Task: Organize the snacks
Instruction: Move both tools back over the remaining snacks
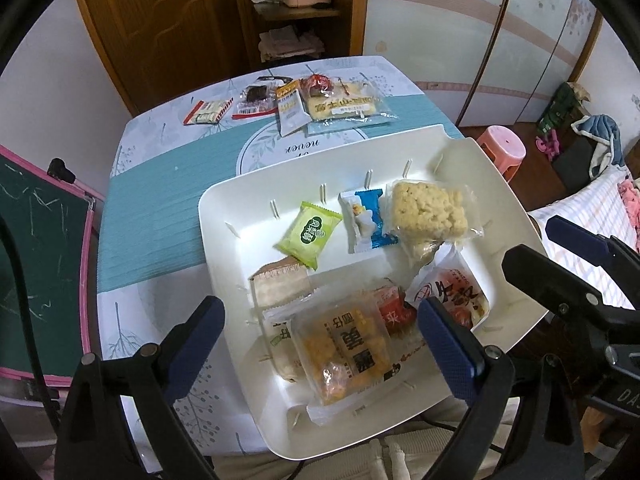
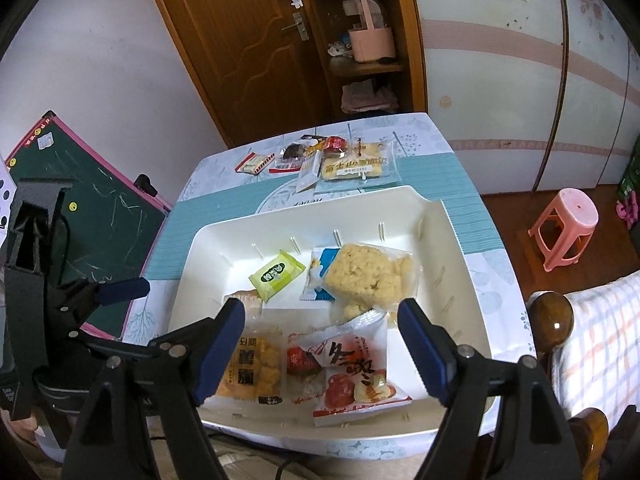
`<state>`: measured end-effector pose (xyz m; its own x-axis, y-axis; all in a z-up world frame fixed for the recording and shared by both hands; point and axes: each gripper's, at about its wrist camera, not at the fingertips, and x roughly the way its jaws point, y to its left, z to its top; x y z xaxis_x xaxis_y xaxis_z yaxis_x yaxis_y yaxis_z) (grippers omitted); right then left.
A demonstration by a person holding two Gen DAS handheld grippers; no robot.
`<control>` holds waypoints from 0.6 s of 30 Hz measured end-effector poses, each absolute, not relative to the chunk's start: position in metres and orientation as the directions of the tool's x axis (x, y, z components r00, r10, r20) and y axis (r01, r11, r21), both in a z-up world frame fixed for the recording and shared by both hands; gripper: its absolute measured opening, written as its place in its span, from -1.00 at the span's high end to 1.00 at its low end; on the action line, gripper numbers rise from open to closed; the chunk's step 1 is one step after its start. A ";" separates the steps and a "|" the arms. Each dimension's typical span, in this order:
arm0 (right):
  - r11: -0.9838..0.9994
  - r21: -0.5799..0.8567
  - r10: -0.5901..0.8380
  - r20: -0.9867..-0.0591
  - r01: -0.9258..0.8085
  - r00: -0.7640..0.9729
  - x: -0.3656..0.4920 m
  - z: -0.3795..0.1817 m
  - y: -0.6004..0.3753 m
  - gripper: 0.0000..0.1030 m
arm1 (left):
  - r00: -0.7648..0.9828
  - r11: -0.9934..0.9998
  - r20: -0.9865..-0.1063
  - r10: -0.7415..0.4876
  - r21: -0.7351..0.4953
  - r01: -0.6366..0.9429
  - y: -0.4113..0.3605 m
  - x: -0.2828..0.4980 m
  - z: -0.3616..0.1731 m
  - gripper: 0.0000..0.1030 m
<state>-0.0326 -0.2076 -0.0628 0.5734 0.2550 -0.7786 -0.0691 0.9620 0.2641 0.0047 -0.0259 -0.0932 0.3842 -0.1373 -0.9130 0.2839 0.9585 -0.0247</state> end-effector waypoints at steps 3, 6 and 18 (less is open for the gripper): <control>0.961 0.269 0.259 -0.785 -0.067 0.563 -0.030 -0.066 -0.206 -0.54 | 0.375 0.959 -0.917 -0.140 -0.031 0.282 -0.025 0.005 -0.096 -0.88; 0.961 0.270 0.259 -0.792 -0.064 0.553 -0.026 -0.069 -0.204 -0.54 | 0.364 0.959 -0.920 -0.143 -0.039 0.280 -0.025 0.007 -0.100 -0.88; 0.959 0.279 0.267 -0.817 -0.055 0.511 -0.011 -0.082 -0.199 -0.54 | 0.329 0.961 -0.930 -0.163 -0.073 0.267 -0.018 0.021 -0.114 -0.88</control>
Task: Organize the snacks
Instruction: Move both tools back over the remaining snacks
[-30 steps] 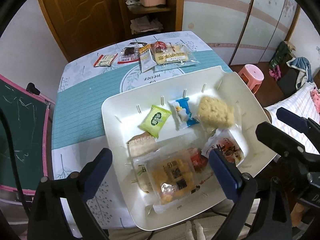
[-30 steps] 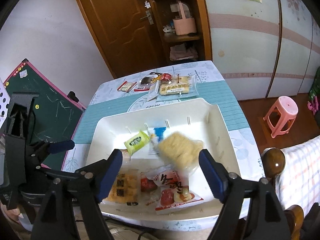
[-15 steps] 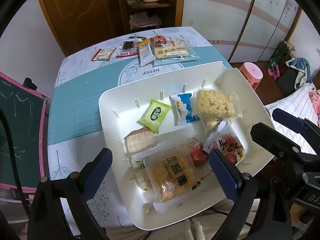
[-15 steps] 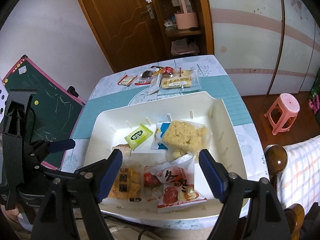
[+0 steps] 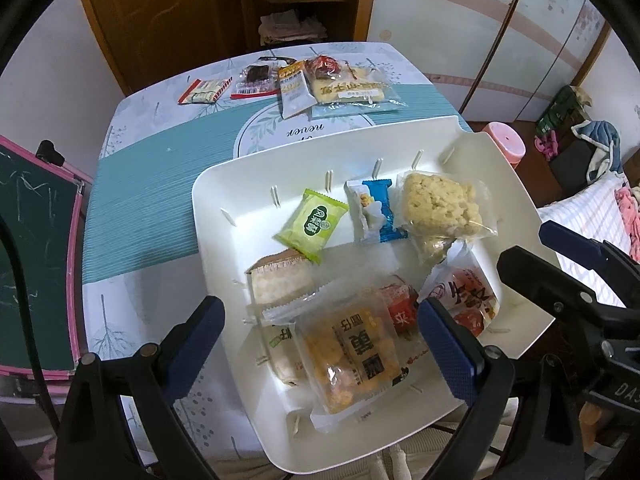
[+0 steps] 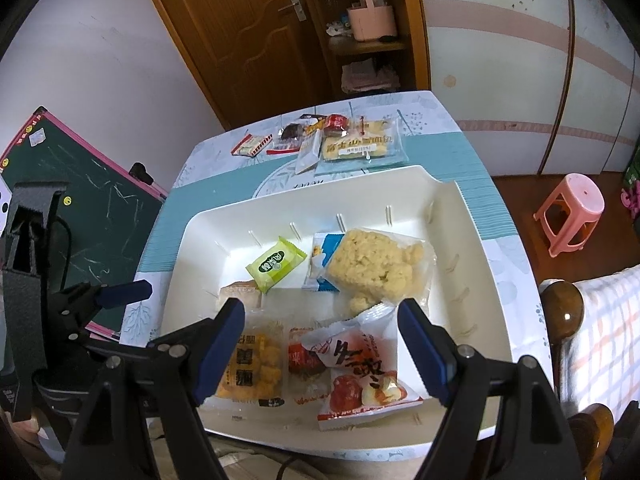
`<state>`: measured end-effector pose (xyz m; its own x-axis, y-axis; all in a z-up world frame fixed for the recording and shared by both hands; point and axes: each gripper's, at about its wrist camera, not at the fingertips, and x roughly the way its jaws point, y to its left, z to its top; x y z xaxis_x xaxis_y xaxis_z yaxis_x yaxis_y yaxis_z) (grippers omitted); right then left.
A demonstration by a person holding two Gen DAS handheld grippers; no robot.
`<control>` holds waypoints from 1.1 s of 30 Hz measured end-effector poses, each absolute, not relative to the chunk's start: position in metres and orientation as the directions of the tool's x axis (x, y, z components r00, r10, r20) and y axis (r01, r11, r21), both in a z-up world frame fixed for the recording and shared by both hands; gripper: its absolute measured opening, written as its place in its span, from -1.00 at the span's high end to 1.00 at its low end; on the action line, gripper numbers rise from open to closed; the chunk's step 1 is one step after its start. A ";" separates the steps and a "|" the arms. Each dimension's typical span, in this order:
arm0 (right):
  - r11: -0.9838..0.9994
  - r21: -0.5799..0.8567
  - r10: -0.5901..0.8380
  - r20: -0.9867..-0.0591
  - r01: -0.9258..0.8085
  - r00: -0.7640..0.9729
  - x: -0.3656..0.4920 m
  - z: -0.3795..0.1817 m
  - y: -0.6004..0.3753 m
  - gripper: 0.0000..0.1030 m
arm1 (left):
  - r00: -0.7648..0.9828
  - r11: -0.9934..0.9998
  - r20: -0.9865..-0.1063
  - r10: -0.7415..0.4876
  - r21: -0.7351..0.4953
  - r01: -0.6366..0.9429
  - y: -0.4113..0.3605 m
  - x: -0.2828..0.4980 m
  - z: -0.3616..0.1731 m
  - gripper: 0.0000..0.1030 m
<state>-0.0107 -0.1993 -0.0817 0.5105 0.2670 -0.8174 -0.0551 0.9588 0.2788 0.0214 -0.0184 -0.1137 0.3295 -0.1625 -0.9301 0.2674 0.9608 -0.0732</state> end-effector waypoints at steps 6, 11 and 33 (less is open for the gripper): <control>0.956 0.288 0.272 -0.819 -0.048 0.504 -0.001 -0.080 -0.202 -0.54 | 0.366 0.960 -0.915 -0.171 -0.070 0.273 -0.017 0.032 -0.106 -0.88; 0.959 0.280 0.257 -0.817 -0.034 0.517 0.014 -0.072 -0.212 -0.54 | 0.427 0.968 -0.888 -0.172 -0.071 0.242 -0.007 0.050 -0.089 -0.88; 0.993 0.090 0.118 -0.735 -0.077 0.668 0.158 0.045 -0.234 -0.54 | 0.623 0.984 -0.778 -0.082 0.036 0.174 0.027 0.220 0.042 -0.88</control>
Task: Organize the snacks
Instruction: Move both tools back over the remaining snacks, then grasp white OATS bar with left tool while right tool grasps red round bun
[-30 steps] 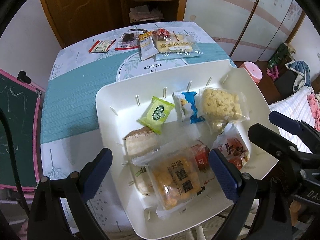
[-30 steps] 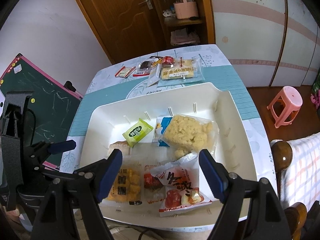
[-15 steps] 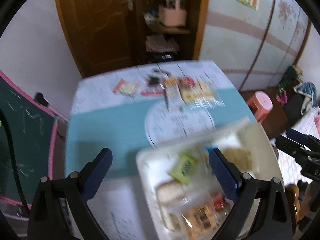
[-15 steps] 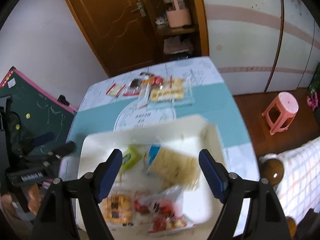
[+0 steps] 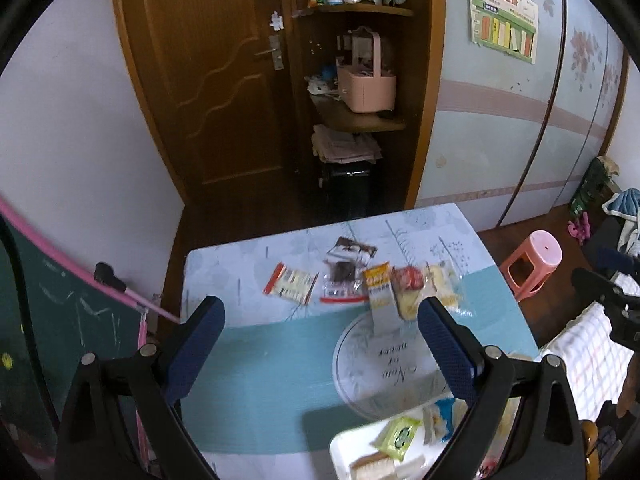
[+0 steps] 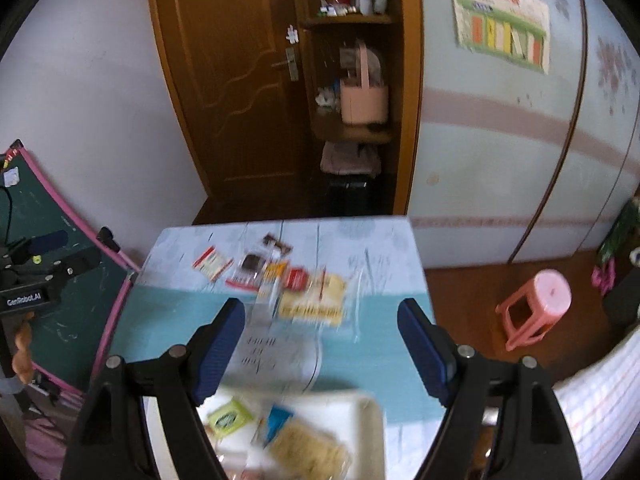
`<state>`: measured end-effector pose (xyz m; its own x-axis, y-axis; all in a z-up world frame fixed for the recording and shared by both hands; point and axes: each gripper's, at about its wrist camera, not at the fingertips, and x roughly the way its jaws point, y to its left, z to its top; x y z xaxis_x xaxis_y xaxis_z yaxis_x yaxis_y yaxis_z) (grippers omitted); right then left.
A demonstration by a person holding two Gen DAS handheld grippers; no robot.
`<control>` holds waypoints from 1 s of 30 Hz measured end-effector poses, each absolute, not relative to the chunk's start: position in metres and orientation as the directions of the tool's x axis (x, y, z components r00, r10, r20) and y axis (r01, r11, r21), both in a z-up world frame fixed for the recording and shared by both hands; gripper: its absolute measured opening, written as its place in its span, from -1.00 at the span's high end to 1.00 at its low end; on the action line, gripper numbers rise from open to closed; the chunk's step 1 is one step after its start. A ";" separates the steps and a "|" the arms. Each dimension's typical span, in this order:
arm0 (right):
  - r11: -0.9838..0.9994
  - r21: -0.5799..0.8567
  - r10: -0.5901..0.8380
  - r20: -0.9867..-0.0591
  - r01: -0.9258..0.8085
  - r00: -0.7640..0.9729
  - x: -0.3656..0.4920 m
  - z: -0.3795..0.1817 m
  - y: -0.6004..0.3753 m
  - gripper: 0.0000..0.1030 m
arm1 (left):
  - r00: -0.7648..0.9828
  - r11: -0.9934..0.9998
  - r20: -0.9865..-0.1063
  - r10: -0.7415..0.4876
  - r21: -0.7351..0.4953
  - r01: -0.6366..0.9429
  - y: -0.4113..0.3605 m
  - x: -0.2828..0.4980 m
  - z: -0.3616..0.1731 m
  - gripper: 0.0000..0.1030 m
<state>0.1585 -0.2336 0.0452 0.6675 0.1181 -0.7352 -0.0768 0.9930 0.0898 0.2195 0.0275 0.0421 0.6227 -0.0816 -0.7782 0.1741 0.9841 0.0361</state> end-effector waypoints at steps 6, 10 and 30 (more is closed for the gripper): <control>0.992 0.112 0.119 -0.752 -0.052 0.649 0.229 0.045 -0.236 -0.54 | 0.599 0.979 -0.800 -0.037 0.090 0.181 -0.002 0.281 0.022 -0.88; 0.982 0.187 0.169 -0.785 -0.033 0.596 0.274 0.015 -0.235 -0.53 | 0.520 0.982 -0.853 -0.044 0.059 0.179 -0.015 0.314 -0.025 -0.88; 0.961 0.275 0.270 -0.937 -0.008 0.220 0.360 -0.179 -0.169 -0.23 | 0.136 0.979 -0.974 -0.182 -0.166 0.123 -0.030 0.341 -0.237 -0.83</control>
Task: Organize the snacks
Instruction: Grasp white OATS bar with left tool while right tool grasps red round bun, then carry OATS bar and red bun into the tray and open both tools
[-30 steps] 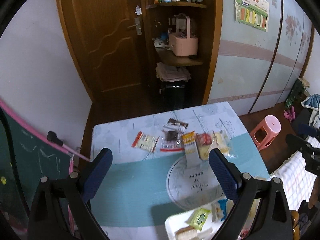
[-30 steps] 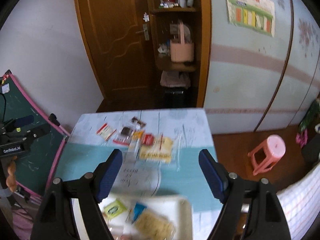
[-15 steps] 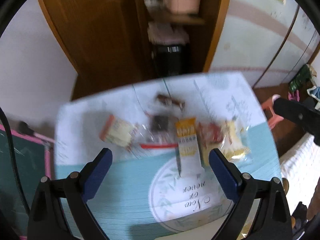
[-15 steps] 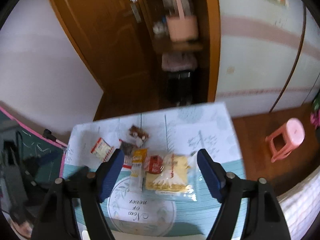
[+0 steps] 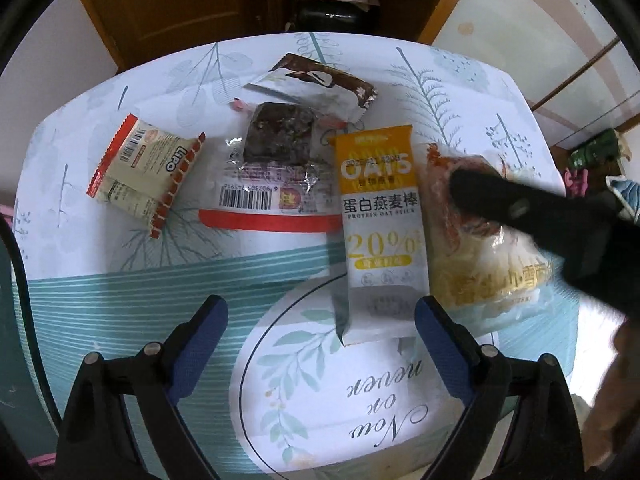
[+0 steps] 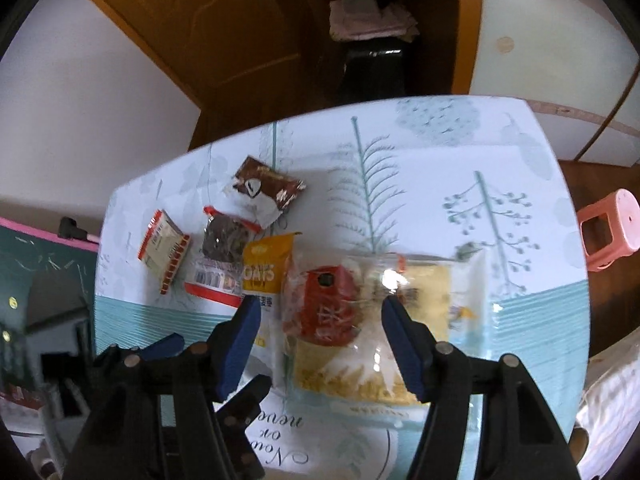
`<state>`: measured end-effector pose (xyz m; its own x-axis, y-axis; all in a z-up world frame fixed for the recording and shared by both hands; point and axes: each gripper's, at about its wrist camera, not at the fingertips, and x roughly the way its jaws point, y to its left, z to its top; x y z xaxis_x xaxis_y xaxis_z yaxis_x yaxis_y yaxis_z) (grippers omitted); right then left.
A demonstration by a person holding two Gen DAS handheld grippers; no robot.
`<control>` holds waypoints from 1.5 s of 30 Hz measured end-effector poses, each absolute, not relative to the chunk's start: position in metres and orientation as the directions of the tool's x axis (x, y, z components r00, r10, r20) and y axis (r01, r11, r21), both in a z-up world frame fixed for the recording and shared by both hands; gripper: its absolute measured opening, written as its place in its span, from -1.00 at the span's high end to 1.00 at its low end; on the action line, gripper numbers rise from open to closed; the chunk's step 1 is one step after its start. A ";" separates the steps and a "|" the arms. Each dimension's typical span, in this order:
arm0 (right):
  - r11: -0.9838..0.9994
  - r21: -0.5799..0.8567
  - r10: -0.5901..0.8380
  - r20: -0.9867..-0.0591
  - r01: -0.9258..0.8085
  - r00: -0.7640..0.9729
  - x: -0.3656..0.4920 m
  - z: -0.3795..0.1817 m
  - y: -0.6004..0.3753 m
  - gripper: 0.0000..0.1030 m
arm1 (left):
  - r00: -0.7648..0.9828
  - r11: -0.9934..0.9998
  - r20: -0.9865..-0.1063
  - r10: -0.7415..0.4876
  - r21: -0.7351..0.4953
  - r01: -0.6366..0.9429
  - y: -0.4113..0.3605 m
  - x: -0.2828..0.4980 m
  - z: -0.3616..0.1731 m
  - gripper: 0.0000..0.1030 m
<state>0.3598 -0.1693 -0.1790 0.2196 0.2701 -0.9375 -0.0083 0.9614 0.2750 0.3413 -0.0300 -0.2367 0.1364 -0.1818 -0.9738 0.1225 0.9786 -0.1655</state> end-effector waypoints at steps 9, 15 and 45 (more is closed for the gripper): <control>0.947 0.320 0.308 -0.918 0.011 0.249 0.353 -0.181 -0.188 -0.04 | 0.125 0.971 -0.965 -0.232 -0.222 0.088 -0.027 0.352 -0.236 -0.83; 0.922 0.383 0.354 -0.894 0.059 0.274 0.335 -0.172 -0.221 -0.04 | 0.121 0.970 -0.962 -0.244 -0.239 0.052 -0.041 0.361 -0.243 -0.80; 0.889 0.426 0.441 -0.704 -0.166 0.556 0.154 0.011 -0.201 -0.04 | 0.562 0.932 -0.754 -0.341 -0.194 0.305 -0.004 0.159 0.030 0.26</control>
<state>0.1544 -0.2009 0.0108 0.5564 0.4412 -0.7041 -0.1663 0.8894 0.4258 0.1591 -0.0035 0.0300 0.5623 -0.3406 -0.7535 0.3046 0.9325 -0.1942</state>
